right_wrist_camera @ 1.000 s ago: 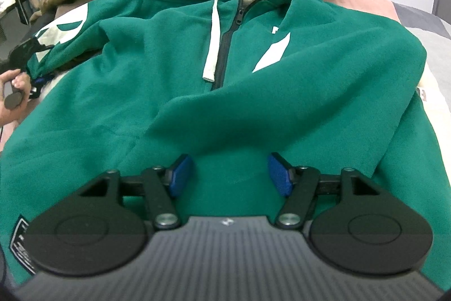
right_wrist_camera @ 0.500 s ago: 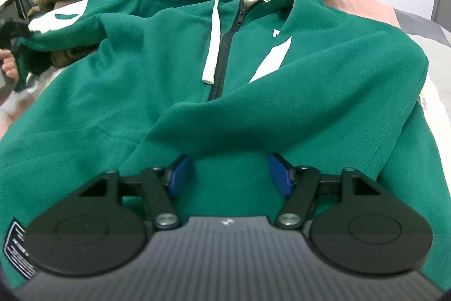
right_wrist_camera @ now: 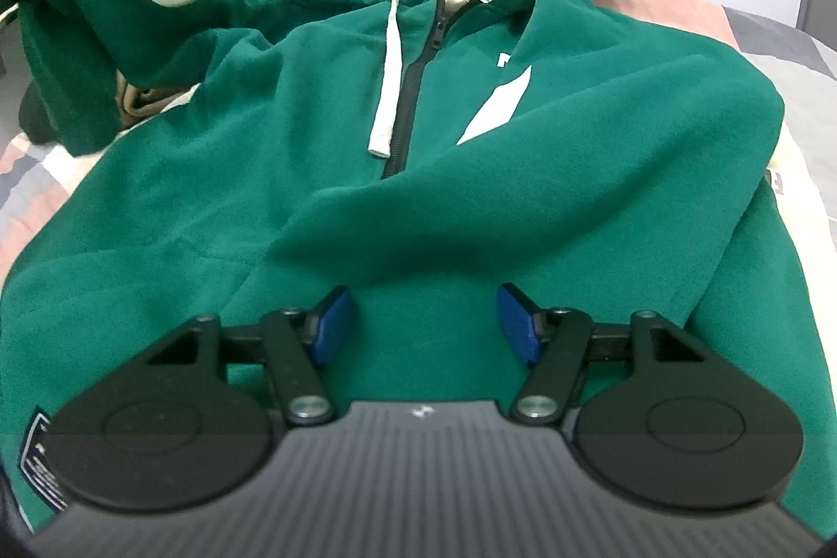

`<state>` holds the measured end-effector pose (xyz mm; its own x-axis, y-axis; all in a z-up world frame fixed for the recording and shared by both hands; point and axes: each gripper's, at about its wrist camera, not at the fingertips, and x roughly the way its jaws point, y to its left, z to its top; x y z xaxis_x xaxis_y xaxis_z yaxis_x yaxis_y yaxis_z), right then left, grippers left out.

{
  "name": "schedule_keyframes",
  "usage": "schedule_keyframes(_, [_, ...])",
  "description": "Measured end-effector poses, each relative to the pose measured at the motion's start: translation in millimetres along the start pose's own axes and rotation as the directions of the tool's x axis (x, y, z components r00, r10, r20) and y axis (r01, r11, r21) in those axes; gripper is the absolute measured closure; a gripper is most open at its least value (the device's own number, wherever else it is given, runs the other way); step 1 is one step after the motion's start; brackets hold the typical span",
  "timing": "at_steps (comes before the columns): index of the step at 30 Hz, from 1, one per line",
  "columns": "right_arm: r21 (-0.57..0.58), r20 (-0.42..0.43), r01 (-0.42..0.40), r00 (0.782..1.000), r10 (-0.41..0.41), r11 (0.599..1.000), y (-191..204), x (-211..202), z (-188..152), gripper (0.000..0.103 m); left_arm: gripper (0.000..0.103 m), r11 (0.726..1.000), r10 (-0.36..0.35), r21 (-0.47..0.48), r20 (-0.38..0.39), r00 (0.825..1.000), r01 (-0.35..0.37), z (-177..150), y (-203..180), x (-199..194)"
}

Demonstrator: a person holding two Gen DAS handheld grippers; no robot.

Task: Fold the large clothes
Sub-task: 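Fold the sleeve across the sweatshirt front with the left gripper and release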

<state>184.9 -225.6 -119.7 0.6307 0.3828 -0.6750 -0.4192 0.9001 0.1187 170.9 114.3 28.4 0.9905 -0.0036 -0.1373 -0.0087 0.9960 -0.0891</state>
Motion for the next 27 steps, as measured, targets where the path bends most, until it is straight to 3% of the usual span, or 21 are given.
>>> schedule_keyframes(3, [0.009, 0.003, 0.007, 1.000, -0.007, 1.000, -3.0, -0.9, 1.2, 0.040, 0.089, 0.990, -0.137, 0.015, -0.094, 0.986, 0.139, -20.3, -41.6, 8.3])
schedule_keyframes(6, [0.029, 0.008, 0.017, 1.000, -0.017, 0.999, -7.7, -2.7, 1.5, 0.040, 0.089, 0.968, -0.241, 0.018, -0.220, 0.945, 0.251, -50.5, -75.9, 19.1])
schedule_keyframes(9, [0.059, 0.010, 0.024, 1.000, -0.025, 0.998, -13.5, -5.3, 2.5, 0.040, 0.090, 0.957, -0.284, -0.047, -0.369, 0.885, 0.288, -82.5, -90.5, 36.8])
schedule_keyframes(12, [0.071, 0.016, 0.035, 0.999, -0.036, 0.997, -15.6, -8.2, 3.8, 0.040, 0.089, 0.956, -0.291, -0.116, -0.465, 0.836, 0.269, -104.4, -86.4, 52.4])
schedule_keyframes(17, [0.061, 0.022, 0.037, 0.999, -0.039, 0.997, -14.3, -10.4, 3.9, 0.039, 0.085, 0.953, -0.301, -0.166, -0.491, 0.817, 0.252, -98.8, -79.7, 63.2])
schedule_keyframes(19, [0.061, 0.027, 0.033, 0.999, -0.035, 0.998, -14.0, -12.6, 4.1, 0.039, 0.062, 0.948, -0.315, -0.193, -0.501, 0.806, 0.251, -98.3, -74.6, 61.8])
schedule_keyframes(20, [0.063, 0.031, 0.030, 0.999, -0.032, 0.998, -13.0, -14.6, 3.6, 0.039, 0.040, 0.945, -0.326, -0.210, -0.506, 0.798, 0.252, -96.0, -72.0, 56.8])
schedule_keyframes(21, [0.065, 0.039, 0.022, 0.999, -0.024, 0.998, -12.9, -16.6, 3.4, 0.039, 0.033, 0.943, -0.327, -0.219, -0.501, 0.801, 0.249, -94.1, -72.2, 51.7])
schedule_keyframes(25, [0.066, 0.090, -0.006, 0.996, 0.000, 0.998, -12.4, -26.8, 5.0, 0.039, 0.027, 0.948, -0.313, -0.224, -0.510, 0.801, 0.227, -82.4, -65.8, 12.5])
schedule_keyframes(27, [0.064, 0.126, -0.017, 0.992, 0.009, 0.998, -10.4, -32.3, 6.6, 0.039, 0.026, 0.947, -0.307, -0.246, -0.500, 0.810, 0.207, -75.3, -58.4, -5.3])
